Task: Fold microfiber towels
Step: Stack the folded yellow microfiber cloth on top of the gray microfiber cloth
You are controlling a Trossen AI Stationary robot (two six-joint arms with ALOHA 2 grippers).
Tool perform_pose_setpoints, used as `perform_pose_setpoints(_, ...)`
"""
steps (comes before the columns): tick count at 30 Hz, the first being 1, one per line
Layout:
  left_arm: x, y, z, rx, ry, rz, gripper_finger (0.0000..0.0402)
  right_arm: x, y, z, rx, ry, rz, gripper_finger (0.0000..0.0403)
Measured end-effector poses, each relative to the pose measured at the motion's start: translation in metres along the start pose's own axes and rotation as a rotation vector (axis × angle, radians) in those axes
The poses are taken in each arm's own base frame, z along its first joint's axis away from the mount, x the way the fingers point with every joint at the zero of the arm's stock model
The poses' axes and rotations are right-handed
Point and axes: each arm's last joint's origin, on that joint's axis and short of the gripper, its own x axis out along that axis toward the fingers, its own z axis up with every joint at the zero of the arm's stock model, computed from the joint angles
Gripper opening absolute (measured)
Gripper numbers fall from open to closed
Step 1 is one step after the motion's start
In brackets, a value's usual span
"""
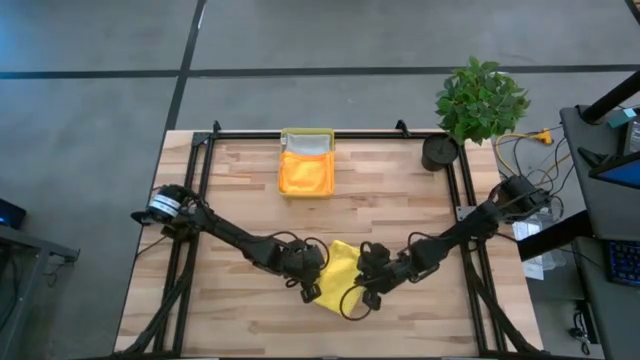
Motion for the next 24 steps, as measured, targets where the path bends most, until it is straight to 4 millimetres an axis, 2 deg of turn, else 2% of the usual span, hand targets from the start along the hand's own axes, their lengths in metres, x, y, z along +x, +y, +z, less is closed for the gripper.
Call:
perform_pose_setpoints(9,0.005,-0.005,-0.001,-0.034,0.054,-0.112,0.0001,0.026,-0.024,0.003,0.087,0.028,-0.111,0.0043)
perform_pose_setpoints(13,0.005,-0.007,-0.002,-0.052,0.074,-0.145,0.0001,0.029,-0.031,0.008,0.135,0.019,-0.131,0.0043)
perform_pose_setpoints(16,0.003,-0.007,-0.002,-0.051,0.079,-0.140,0.0001,0.025,-0.031,0.012,0.138,0.006,-0.122,0.0043)
perform_pose_setpoints(24,-0.007,-0.007,0.002,-0.053,0.059,-0.129,0.0001,-0.002,-0.020,0.024,0.150,-0.062,-0.048,0.0043)
